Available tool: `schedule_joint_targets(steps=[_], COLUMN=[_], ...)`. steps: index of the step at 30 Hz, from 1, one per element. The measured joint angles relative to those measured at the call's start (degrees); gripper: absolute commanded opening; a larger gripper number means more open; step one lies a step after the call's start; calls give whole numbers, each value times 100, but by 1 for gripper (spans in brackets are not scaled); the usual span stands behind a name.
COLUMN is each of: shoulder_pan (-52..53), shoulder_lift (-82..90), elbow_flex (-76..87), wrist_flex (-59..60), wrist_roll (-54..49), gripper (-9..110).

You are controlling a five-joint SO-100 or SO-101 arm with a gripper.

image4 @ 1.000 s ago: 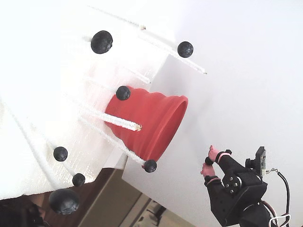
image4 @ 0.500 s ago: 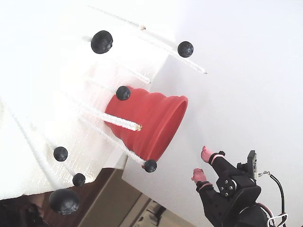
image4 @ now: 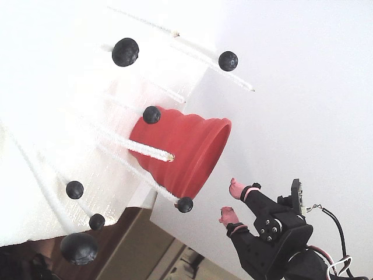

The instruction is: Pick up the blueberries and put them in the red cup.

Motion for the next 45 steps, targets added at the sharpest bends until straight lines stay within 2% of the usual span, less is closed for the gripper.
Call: schedule_joint_targets(steps=[27,45], shoulder_pan=[-598,-1002], shoulder_lift=[756,1881], elbow_flex=[0,475], wrist_flex=[1063,1811], wrist_roll=[352,712], gripper=[15,14])
